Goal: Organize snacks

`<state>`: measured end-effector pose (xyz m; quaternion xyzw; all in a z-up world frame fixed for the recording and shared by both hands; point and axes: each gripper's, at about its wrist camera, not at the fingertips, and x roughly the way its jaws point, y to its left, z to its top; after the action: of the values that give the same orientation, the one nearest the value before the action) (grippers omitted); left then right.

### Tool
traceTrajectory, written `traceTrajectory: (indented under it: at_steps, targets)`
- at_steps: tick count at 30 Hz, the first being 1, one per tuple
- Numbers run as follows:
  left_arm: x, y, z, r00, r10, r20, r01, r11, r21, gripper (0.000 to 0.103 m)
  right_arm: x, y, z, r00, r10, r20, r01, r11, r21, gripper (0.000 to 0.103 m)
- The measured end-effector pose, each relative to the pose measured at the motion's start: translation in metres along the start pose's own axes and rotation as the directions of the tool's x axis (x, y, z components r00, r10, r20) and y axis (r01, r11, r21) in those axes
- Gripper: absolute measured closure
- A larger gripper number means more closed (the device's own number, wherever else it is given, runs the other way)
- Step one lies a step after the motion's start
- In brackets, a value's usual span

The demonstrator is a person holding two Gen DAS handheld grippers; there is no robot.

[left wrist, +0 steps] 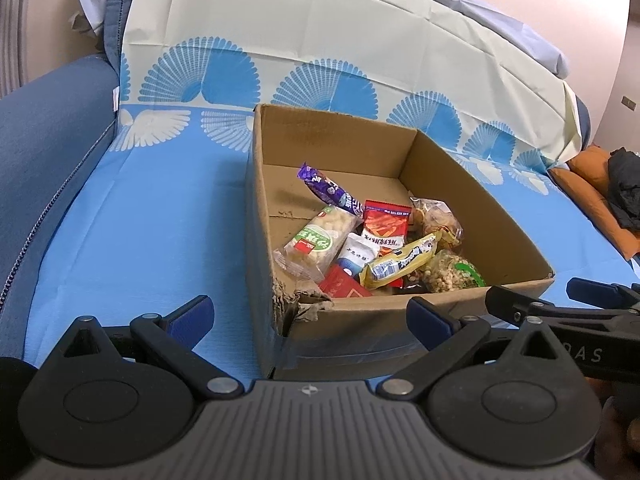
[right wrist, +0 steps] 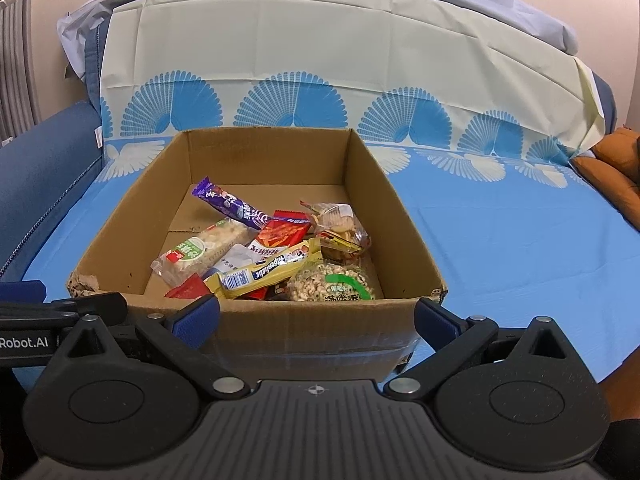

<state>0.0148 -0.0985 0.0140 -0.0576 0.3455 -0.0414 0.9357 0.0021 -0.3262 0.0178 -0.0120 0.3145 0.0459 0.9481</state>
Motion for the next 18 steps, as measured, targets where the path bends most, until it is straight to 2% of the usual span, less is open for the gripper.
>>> traceTrajectory:
  at_steps: [18]
  targets:
    - [0.0031, 0.0007, -0.0006, 1.0, -0.001, -0.007, 0.001, 1.0, -0.003, 0.001, 0.0042, 0.0016, -0.0005, 1.0, -0.002, -0.008, 0.002, 1.0, -0.006, 0.001]
